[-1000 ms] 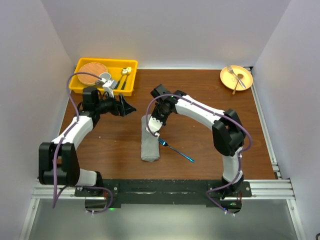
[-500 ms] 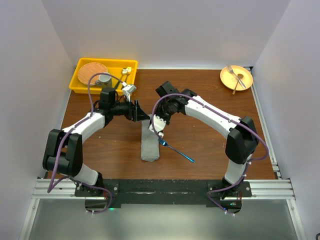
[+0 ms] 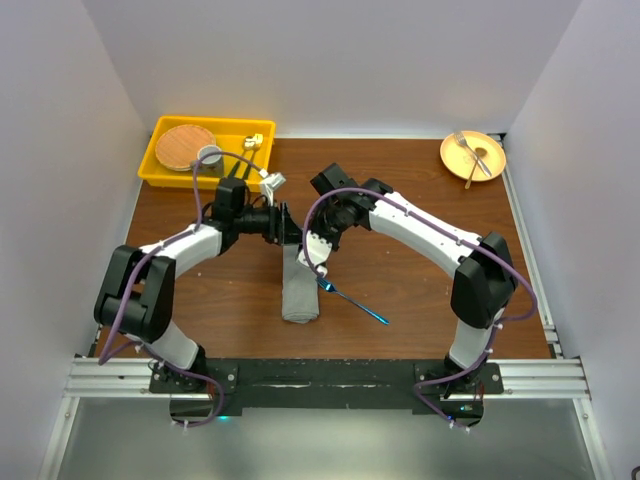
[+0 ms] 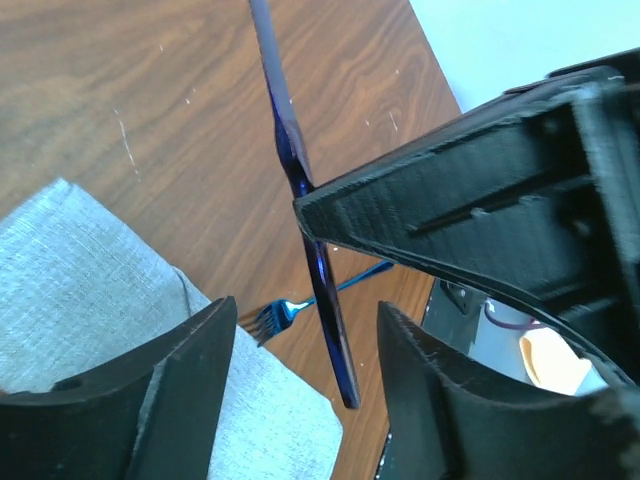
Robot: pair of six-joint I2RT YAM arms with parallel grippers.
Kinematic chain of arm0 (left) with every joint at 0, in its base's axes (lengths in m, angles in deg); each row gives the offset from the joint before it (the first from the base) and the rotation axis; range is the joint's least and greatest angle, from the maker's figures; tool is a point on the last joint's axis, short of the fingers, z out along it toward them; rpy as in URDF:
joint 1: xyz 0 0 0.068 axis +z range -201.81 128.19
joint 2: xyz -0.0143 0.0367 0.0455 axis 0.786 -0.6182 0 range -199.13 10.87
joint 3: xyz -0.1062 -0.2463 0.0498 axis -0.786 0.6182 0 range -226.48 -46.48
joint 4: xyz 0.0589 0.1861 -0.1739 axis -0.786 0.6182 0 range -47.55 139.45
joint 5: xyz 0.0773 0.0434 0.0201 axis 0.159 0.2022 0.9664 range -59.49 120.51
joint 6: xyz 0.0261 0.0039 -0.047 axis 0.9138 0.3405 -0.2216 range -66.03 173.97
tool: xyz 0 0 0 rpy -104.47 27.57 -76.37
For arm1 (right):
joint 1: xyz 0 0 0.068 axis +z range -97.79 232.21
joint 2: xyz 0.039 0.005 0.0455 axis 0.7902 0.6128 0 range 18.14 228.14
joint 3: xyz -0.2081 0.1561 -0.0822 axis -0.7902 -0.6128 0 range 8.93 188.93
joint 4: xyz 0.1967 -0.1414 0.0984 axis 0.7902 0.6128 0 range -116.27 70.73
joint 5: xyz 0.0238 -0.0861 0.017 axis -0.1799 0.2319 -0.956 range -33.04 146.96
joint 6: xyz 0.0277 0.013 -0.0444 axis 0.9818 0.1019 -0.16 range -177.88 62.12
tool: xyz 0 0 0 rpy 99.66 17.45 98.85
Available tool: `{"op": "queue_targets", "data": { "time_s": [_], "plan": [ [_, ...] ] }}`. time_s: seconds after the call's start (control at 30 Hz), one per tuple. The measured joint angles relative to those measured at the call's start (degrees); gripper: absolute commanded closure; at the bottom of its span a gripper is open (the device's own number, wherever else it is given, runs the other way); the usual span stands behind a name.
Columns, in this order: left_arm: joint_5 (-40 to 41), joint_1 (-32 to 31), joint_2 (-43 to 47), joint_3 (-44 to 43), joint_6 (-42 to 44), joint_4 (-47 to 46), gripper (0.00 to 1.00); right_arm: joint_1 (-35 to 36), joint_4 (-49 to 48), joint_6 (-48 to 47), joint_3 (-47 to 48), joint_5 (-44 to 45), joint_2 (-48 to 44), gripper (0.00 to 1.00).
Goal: Fold the napkin into a case and place the utensils inside
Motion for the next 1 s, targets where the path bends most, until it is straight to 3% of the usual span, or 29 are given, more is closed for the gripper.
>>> {"op": "queue_targets", "data": {
  "time_s": [0.07,0.17,0.23,0.27,0.37,0.53,0.6,0.77,1.0],
  "plan": [
    [-0.11,-0.68,-0.9,0.0,-0.68,-0.09,0.53,0.09,-0.02,0.0,-0.17,-0.33,-0.09,1.0],
    [-0.39,-1.73,-1.62,0.02,-2.58,-0.63,1.0,0.26,0.0,-0.02,-0.81,-0.92,-0.37,1.0],
    [-0.52,-2.32,-1.73,0.11,-4.5,-1.77,1.0,0.33,-0.31,-0.11,-1.75,-0.87,-0.85,0.93],
    [-0.24,-2.38,-1.75,0.74,-5.35,-2.86,1.0,0.35,-1.09,-0.11,-2.71,-0.92,-1.7,0.69],
    [-0.87,-2.47,-0.79,3.43,-8.46,-8.33,1.0,0.37,-4.85,-0.09,-6.8,-1.4,-4.85,0.35],
    [0.26,-2.16,4.22,10.8,-15.65,-19.41,1.0,0.61,-12.2,3.02,-7.96,-0.39,-10.75,0.3],
    [0.83,-2.05,6.01,12.35,-17.97,-23.78,1.0,0.61,-13.97,10.58,-6.97,1.55,-13.51,0.31],
    [3.17,-1.95,8.55,15.32,-24.7,-38.29,1.0,-0.46,-13.99,41.44,0.44,5.46,-16.37,0.32],
    [5.2,-1.9,8.39,15.34,-33.66,-52.78,1.0,-10.05,-17.4,88.15,0.76,-4.22,-19.23,0.43]
  ]
}}
